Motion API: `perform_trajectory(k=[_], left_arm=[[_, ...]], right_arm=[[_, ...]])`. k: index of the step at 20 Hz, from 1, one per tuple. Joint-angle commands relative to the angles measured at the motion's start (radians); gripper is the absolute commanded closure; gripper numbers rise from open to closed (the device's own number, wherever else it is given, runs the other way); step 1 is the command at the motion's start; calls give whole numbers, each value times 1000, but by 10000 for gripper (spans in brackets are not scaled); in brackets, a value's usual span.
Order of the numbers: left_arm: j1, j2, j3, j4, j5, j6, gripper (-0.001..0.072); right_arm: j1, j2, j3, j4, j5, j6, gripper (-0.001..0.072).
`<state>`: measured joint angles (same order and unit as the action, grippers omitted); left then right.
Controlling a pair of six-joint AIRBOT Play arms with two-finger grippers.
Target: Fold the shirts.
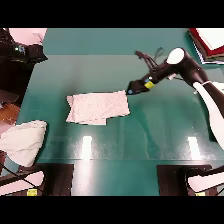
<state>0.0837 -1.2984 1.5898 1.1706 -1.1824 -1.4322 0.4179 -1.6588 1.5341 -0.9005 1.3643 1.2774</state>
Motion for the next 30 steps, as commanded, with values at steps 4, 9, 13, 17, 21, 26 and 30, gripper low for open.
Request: perform_trajectory(k=[4,9,13,17,21,26,30], left_arm=[[1,1,1,-25,-4,27,685],[1,1,1,-26,-4,32,686],[1,1,1,-27,-7,50,686],[-26,1,1,-34,-10,54,686],[-166,1,1,-34,3,56,686],[-348,-3,1,-34,98,35,686],[-457,-8,1,-35,176,0,686]], right_arm=[[-80,-123,-191,237,-64,16,37],[45,-286,-59,346,-65,16,37],[113,-335,32,366,-108,-23,491],[102,-275,67,312,-119,-47,696],[-45,-82,67,164,-93,18,696],[-379,152,68,-23,-11,29,696],[-696,216,68,-51,-58,27,697]])
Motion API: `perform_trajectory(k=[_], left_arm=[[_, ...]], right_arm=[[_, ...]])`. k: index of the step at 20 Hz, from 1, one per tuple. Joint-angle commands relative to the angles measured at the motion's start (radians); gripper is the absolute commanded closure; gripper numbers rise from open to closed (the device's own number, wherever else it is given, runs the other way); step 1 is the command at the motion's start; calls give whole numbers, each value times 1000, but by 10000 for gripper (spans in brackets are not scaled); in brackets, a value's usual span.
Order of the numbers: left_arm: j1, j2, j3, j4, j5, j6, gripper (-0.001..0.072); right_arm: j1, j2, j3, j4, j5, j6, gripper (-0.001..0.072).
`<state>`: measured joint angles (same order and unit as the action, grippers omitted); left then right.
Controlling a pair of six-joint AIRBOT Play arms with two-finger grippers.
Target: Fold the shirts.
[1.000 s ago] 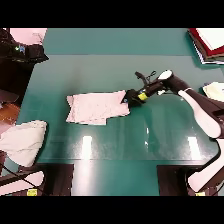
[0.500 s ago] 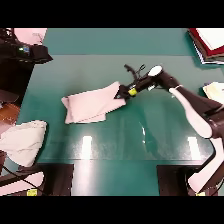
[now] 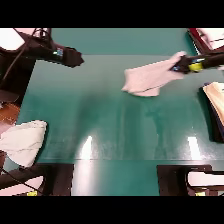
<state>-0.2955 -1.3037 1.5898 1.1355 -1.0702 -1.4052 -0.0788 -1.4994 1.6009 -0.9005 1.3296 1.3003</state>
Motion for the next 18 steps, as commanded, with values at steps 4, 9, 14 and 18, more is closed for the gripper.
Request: perform_trajectory(k=[4,9,14,18], left_arm=[[-140,-3,1,-2,93,-39,686],[-143,-3,1,-29,90,-47,686],[-143,-3,1,-28,89,-46,685],[-143,-3,1,-24,89,-43,686]], right_arm=[[-445,6,2,63,-115,-53,698],[-533,-131,169,123,-100,-76,699],[-540,-168,430,121,-38,-75,698],[-599,-81,393,121,-35,-72,699]])
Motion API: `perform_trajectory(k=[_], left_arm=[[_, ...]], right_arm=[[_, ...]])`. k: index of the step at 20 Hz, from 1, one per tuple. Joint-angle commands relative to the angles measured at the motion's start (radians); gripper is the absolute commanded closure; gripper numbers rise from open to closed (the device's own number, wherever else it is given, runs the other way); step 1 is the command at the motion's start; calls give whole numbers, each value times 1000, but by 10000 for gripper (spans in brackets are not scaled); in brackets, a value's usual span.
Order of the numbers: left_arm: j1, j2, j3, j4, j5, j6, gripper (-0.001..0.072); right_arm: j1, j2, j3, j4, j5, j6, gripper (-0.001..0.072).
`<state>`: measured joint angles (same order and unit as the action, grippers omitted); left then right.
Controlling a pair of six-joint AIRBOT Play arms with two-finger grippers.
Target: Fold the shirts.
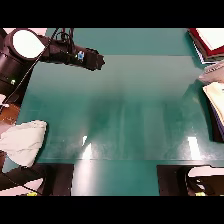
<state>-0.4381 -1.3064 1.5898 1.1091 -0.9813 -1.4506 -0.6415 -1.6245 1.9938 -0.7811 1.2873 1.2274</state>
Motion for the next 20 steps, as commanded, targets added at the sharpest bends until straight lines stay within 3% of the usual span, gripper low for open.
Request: perform_trajectory(k=[1,7,16,17,19,20], left_arm=[[-1,0,1,3,0,3,685],[-1,0,1,6,0,18,685],[-1,0,1,10,-8,71,685],[-1,0,1,10,-8,71,685],[-1,0,1,10,-11,71,686],[-1,0,1,10,-13,71,685]], right_arm=[[-59,72,-35,1,13,1,699],[-192,261,-278,-44,33,0,698],[-328,512,-654,-447,85,39,693],[-339,529,-688,-484,86,63,626],[-356,555,-741,-496,82,66,113],[-355,565,-755,-492,81,67,53]])
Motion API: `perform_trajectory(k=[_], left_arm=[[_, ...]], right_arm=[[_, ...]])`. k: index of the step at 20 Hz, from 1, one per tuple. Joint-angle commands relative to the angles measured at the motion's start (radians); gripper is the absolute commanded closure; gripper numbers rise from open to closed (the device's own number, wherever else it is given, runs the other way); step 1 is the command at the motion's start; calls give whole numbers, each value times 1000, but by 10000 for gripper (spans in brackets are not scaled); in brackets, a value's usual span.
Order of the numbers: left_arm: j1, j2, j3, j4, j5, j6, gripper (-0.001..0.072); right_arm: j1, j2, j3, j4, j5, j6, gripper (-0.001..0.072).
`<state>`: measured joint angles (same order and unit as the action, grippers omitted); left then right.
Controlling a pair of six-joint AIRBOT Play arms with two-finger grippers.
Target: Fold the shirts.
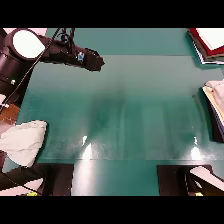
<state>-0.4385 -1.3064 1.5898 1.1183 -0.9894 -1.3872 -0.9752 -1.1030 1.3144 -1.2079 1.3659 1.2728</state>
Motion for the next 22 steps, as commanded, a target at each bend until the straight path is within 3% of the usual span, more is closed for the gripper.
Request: perform_trajectory(k=[1,5,8,9,11,14,22], left_arm=[[0,0,1,1,-9,8,685],[0,0,1,1,10,8,685],[0,0,1,1,29,7,685],[0,0,1,0,32,7,685],[0,0,1,0,32,7,685],[0,0,1,0,32,7,685],[0,0,1,0,32,7,685]], right_arm=[[-8,52,-81,-58,4,21,55],[129,68,-80,158,-9,21,56],[342,63,-80,313,-15,21,58],[428,63,-80,321,-36,21,116],[579,64,-80,318,-64,21,391],[755,63,-80,314,-108,20,684],[874,64,-80,314,-134,20,696]])
